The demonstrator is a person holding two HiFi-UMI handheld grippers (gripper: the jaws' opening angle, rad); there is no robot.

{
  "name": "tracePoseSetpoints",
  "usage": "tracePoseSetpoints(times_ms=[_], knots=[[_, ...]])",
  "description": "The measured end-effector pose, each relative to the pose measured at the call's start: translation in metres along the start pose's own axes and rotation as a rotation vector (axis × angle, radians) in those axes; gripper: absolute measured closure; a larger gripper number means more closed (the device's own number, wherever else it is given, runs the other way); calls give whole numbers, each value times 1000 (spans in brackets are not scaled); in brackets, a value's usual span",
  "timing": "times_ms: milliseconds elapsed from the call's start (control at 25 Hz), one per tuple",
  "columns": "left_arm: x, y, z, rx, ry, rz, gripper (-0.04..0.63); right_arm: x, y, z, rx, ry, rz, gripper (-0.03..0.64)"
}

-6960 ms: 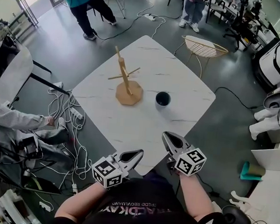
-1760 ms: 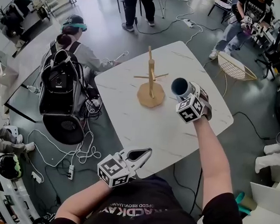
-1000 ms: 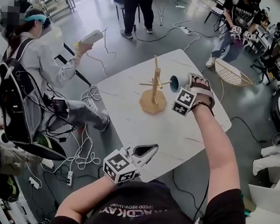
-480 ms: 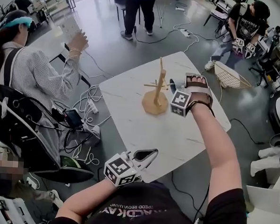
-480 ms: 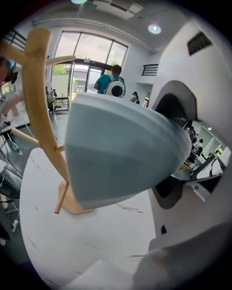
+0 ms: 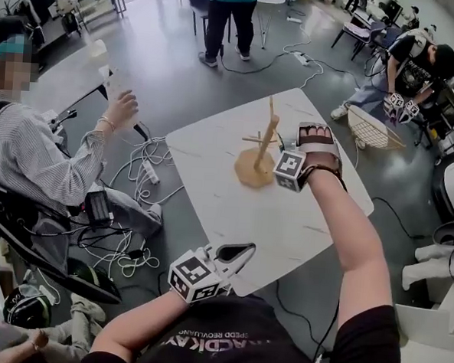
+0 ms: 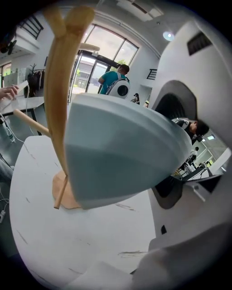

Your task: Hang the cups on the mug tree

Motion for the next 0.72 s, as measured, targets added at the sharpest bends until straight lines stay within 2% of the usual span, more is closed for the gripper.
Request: tracePoseSetpoints(times_ms=[440,720], knots=[[7,21,-4,-7,8,19,601,4,2,20,33,26,5,278],[9,27,-6,-1,10,15,601,21,-2,28,42,23,68,278]])
Point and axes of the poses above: the fingertips, and each gripper's own axes: y backward along the fingers, x to its left, z out of its top, the point moved 1 cm from there along y, backward along the fingers, and after that the axes turned 4 degrees about x, right-handed, at the moved point
